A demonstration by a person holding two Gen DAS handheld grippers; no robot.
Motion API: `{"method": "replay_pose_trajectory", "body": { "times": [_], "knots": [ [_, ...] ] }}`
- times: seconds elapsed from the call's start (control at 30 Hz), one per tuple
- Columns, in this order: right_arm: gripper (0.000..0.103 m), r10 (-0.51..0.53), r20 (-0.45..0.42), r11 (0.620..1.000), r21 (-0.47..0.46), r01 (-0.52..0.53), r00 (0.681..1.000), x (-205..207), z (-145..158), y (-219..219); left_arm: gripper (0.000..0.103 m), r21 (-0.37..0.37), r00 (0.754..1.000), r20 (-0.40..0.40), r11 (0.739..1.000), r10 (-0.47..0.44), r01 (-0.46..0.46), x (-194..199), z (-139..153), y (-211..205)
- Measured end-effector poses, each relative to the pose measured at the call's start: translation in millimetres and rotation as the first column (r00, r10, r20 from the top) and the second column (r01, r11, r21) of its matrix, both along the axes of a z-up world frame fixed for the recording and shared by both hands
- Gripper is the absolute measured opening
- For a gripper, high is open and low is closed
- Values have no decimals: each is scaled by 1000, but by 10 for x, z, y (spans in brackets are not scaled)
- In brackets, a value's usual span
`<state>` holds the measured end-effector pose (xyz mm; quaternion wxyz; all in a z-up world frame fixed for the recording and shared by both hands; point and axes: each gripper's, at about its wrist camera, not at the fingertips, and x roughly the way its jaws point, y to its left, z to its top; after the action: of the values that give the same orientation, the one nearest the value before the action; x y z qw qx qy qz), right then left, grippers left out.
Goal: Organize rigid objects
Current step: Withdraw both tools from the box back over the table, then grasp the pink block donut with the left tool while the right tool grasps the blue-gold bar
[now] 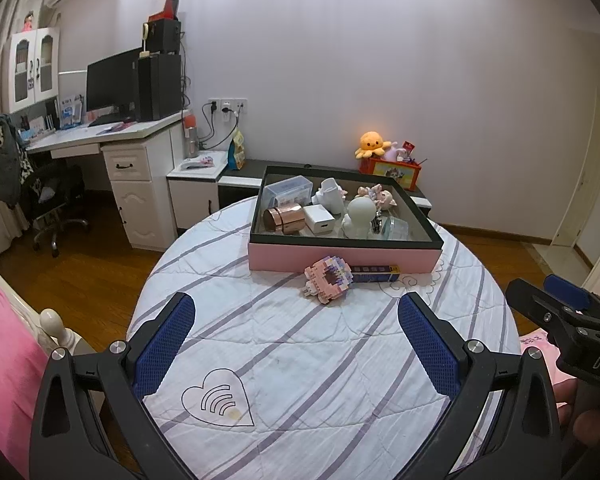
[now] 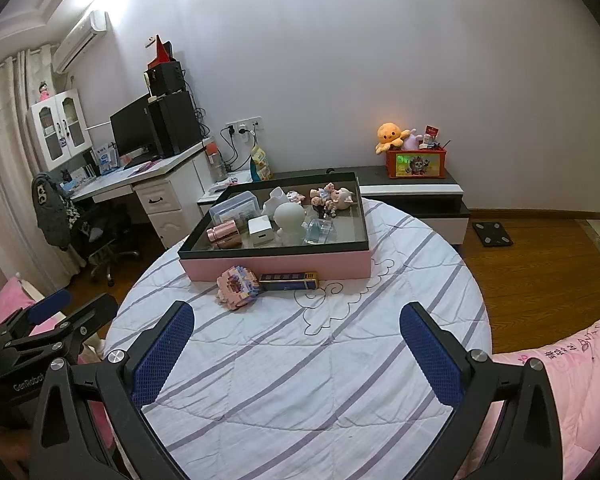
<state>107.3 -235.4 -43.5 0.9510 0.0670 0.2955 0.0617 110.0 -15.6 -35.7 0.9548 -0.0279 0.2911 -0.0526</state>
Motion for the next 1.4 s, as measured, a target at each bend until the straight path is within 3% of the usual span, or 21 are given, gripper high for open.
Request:
{"method": "replay_pose_trajectory", "body": {
  "times": [0.43,0.77,1.3,1.4],
  "knots": [
    [103,-12,-37,1000,-1,12,999,182,-126,-71,103,1,999,-49,1000,-6,6,198,-164,-94],
    [103,-33,-106,999,-1,33,994,506,-374,-179,103,-7,991,-133,1000,-28,28,714,-494,-258],
    [103,-44,-236,999,11,48,971,1113,-890,-324,102,21,957,-289,1000,-10,16,1689,-1188,-546],
    [103,-43,-250,999,9,46,967,1182,-950,-323,96,-12,954,-299,1000,-18,16,1783,-1251,-538]
  ]
}}
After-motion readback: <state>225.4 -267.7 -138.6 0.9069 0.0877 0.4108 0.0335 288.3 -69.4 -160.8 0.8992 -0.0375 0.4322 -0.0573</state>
